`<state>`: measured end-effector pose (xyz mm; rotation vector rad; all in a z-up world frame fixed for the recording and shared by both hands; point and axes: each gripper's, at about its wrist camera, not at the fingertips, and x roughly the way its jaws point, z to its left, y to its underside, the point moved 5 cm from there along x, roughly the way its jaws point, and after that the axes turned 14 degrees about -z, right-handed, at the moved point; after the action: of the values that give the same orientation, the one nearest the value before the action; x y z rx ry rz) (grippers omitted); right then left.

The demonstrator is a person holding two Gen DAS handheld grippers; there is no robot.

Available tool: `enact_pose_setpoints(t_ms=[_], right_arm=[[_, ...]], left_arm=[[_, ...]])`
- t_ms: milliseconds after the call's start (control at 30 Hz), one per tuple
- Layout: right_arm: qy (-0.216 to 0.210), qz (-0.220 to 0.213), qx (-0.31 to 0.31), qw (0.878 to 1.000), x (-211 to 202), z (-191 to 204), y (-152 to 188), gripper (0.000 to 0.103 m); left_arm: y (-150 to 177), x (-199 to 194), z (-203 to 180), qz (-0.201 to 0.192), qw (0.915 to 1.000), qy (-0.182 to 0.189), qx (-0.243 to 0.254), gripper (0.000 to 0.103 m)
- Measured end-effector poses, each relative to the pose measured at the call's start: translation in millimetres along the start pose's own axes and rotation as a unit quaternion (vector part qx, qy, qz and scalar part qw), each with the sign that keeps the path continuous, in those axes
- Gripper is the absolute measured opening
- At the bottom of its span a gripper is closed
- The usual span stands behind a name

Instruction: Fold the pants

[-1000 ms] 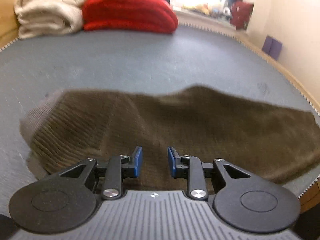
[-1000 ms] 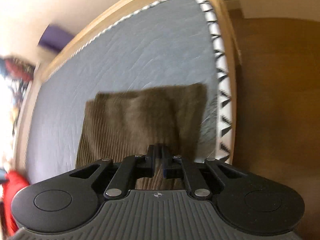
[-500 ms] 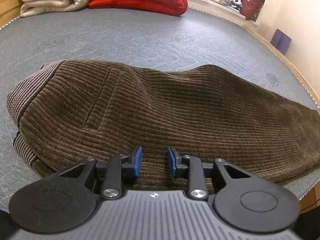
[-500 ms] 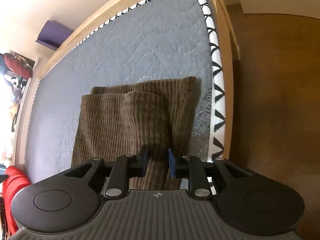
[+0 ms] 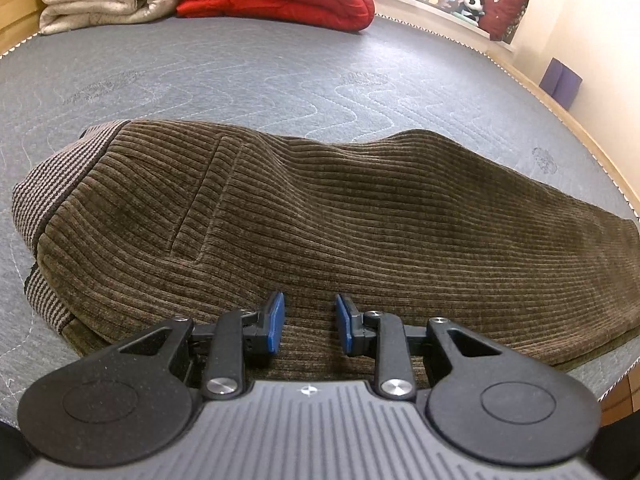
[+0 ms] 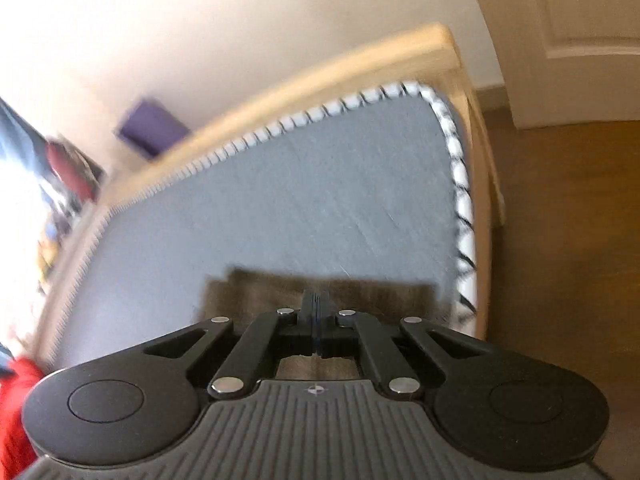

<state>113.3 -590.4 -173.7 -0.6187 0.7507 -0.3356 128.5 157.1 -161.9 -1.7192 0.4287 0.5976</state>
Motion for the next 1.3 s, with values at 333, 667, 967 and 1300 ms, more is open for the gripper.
enact_pose_setpoints(t_ms=[333, 667, 967, 1300], right_arm=[[0.036, 0.06, 0.055, 0.996, 11.6, -23.8, 12.9, 0.029], [0.031, 0.054, -0.008, 0.998, 19.9, -3.7, 19.3, 0.006], [0.13, 0.0, -0.054, 0.99, 7.4, -16.3, 7.6, 0.011], [0.1, -0.028, -0.135, 0.985, -5.6, 5.6, -1.1, 0.045]], left_arm=[[0.7, -1.1, -1.4, 0.001, 1.0, 0.001, 0.003, 0.031], [1.6, -2.0, -2.8, -0.004, 1.0, 0.003, 0.003, 0.031], [-6.3, -19.0, 1.8, -0.031, 0.9992, 0.021, -0.012, 0.031], [7.5, -26.8, 10.8, 0.064, 0.9928, -0.093, 0.04, 0.025]])
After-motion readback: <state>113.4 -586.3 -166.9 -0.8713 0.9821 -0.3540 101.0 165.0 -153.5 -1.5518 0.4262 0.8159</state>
